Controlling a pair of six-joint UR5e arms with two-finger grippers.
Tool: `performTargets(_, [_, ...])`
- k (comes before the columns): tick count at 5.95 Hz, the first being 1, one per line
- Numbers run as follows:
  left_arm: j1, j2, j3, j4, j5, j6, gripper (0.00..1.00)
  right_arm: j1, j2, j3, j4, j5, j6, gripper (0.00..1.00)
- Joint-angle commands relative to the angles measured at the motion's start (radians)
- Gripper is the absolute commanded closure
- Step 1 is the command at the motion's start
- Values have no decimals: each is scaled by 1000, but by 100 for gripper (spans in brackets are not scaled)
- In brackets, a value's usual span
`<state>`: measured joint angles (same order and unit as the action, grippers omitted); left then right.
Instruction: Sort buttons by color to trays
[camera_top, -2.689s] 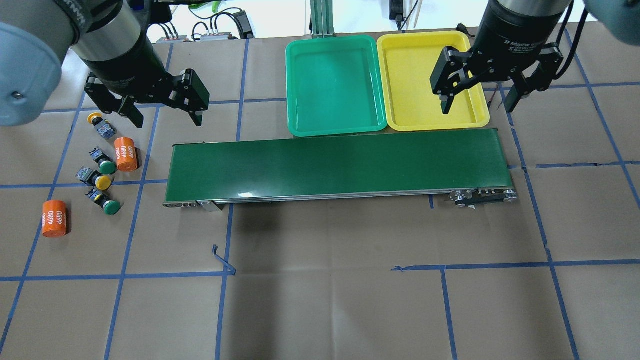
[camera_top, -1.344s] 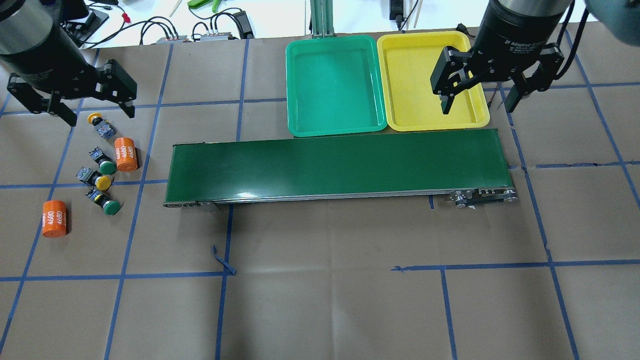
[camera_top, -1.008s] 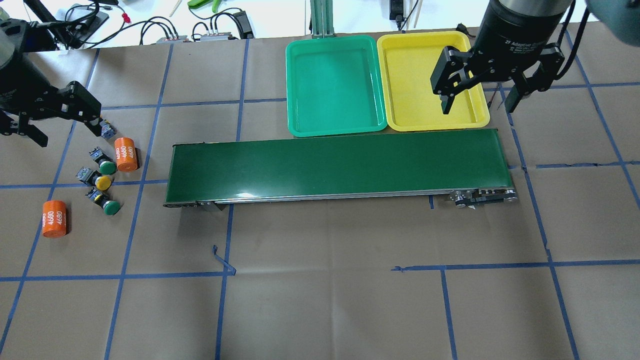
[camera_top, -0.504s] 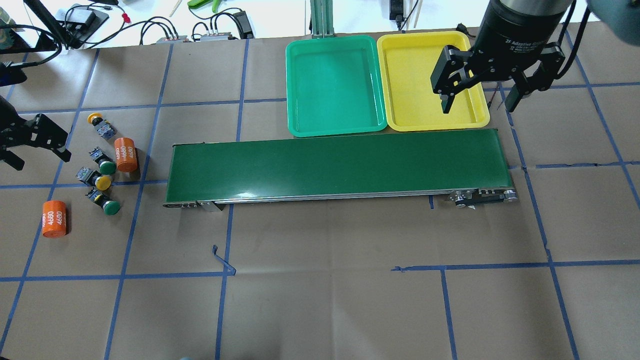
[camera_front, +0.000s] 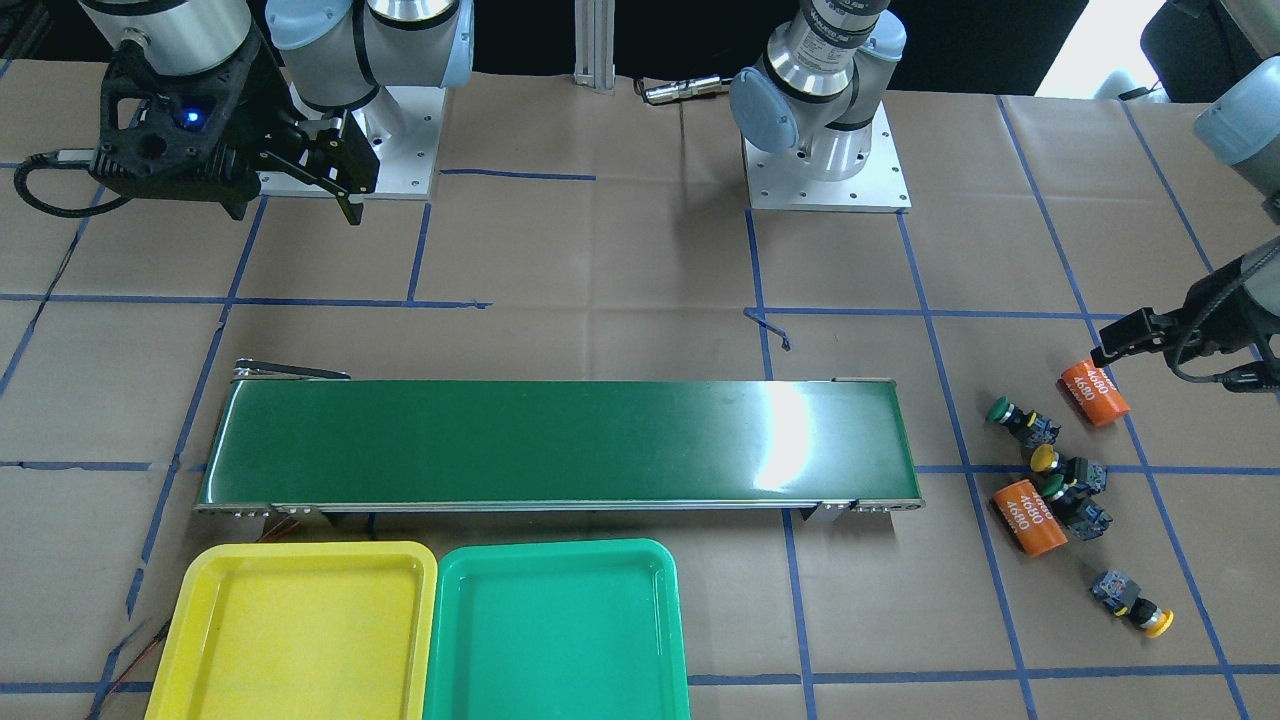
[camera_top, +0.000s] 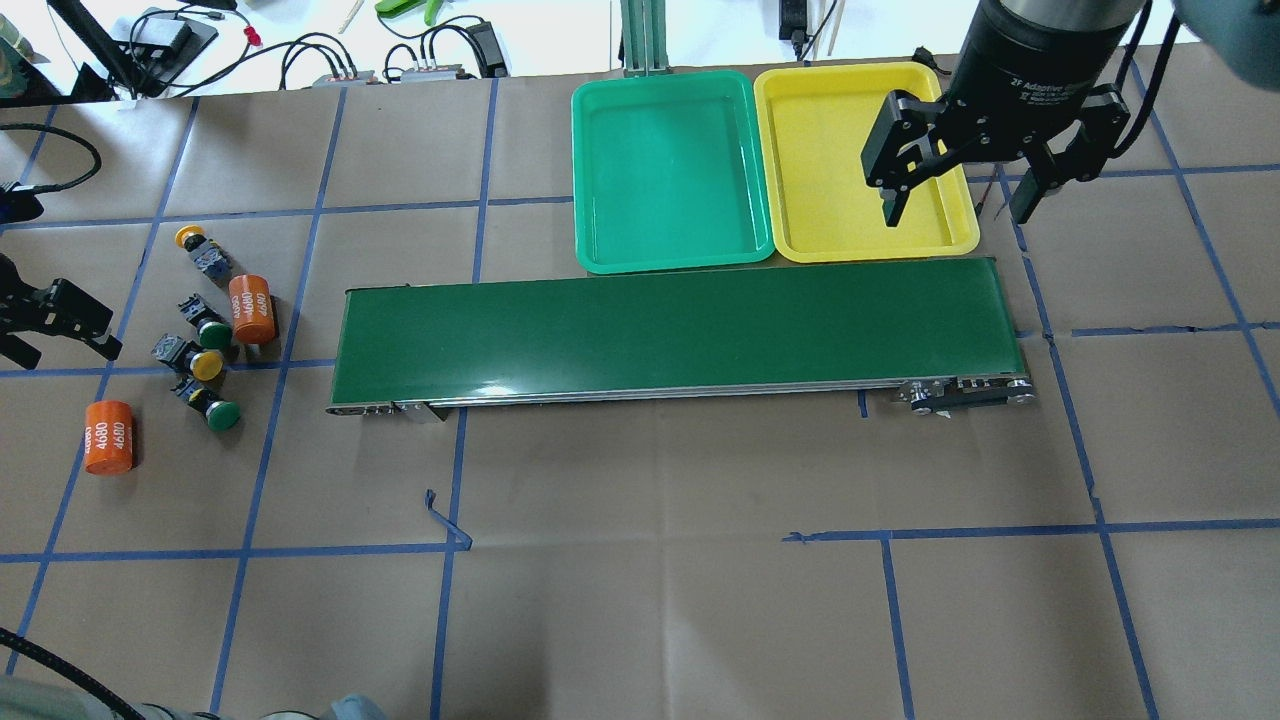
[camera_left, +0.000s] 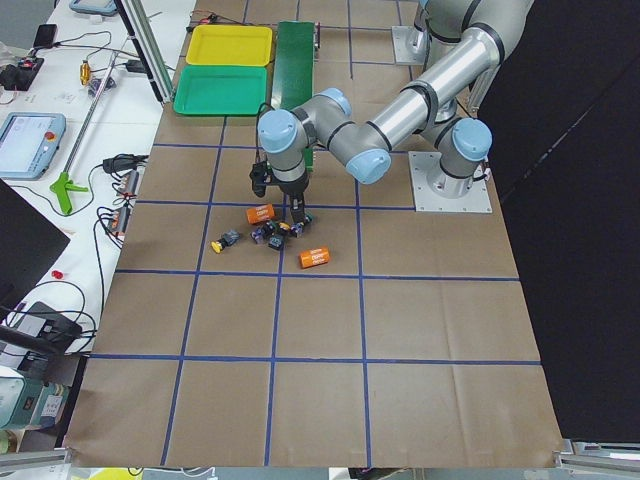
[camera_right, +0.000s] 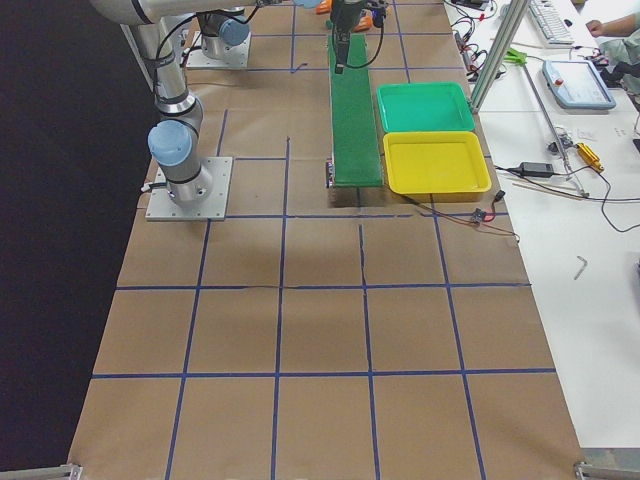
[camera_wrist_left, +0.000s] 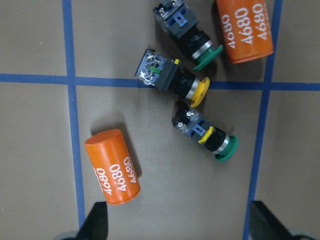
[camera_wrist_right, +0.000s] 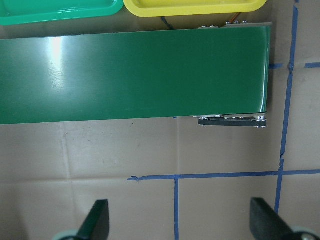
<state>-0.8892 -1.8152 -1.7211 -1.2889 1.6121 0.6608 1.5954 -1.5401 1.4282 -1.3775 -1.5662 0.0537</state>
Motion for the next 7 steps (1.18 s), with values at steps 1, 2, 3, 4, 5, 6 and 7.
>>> performTargets(1, [30, -44, -131, 272, 12, 101, 4, 0, 0, 0, 0, 0, 0, 0])
performTargets(2, [36, -55, -206, 421, 15, 105, 4, 0, 0, 1, 0, 0, 0, 0])
performTargets(3, [56, -84, -212, 428, 15, 102, 4, 0, 0, 1, 0, 0, 0, 0])
performTargets(4, [81, -131, -209, 440, 12, 97, 4, 0, 0, 0, 0, 0, 0, 0])
performTargets(5, [82, -130, -210, 436, 15, 95, 3, 0, 0, 0, 0, 0, 0, 0])
performTargets(6, [96, -148, -210, 434, 20, 98, 3, 0, 0, 0, 0, 0, 1, 0])
performTargets(7, [101, -159, -212, 438, 76, 95, 14, 0, 0, 0, 0, 0, 0, 0])
